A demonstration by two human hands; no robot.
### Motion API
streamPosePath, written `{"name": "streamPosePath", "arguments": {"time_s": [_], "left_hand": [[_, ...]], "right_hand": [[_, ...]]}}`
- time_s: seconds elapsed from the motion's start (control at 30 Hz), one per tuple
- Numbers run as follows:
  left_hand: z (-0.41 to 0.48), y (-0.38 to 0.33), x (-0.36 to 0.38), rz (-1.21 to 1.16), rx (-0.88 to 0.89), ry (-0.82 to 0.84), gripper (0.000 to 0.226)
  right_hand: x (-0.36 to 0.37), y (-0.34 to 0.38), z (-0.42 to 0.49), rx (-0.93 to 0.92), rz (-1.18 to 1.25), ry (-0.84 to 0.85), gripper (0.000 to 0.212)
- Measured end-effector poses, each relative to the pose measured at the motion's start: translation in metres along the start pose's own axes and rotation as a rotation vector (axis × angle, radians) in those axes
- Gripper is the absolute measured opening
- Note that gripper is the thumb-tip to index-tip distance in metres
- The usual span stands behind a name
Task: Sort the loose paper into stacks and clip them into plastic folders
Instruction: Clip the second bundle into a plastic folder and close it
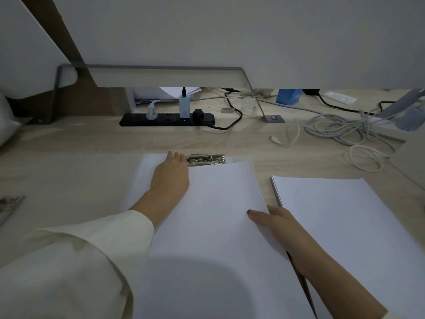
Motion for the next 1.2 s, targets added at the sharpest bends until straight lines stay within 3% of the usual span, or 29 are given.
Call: {"name": "streamPosePath", "arguments": {"time_s": [0.23, 0.4, 0.57, 0.67, 0.8, 0.9, 1.0, 1.2], "left_hand": [[0.001, 0.008, 0.000, -0.093, 0.050, -0.027, 0.045], [-0.012, 0.009, -0.024, -0.434, 0.079, -0.153, 0.060], [0.005, -0.026, -0.029, -0.892, 0.146, 0.015, 0.069], [0.007, -0.047, -0.031, -0.675, 0.185, 0.083, 0.064], [0.002, -0.057, -0.035, -0.284, 0.401, 0.007, 0.051], [0.000, -0.044, -0.041, -0.311, 0.453, -0.017, 0.053], [-0.008, -0.015, -0.056, -0.405, 0.358, -0.120, 0.048], [-0.066, 0.062, -0.038, -0.667, -0.074, 0.065, 0.051]], "right_hand": [[0.001, -0.001, 0.000, -0.008, -0.001, 0.001, 0.018], [0.001, -0.001, 0.000, -0.003, 0.018, 0.011, 0.018], [0.001, -0.002, -0.002, -0.003, 0.012, 0.015, 0.018], [0.000, -0.003, -0.001, -0.004, 0.016, 0.013, 0.018], [0.000, -0.003, -0.002, 0.004, 0.027, 0.017, 0.019], [0.000, -0.002, -0.005, 0.022, 0.045, 0.022, 0.020], [0.000, -0.003, -0.007, 0.039, 0.082, 0.018, 0.021], [0.002, -0.001, -0.015, 0.114, 0.126, 0.015, 0.016]]}}
Point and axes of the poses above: each hand's wrist, its own z-axis towards the middle knuckle, its own x-axis out of the palm, y = z × x, the point moved 4 cm from there along z, towards the middle knuckle, and after that the axes turned 8 degrees about z, right-handed, at the moved point
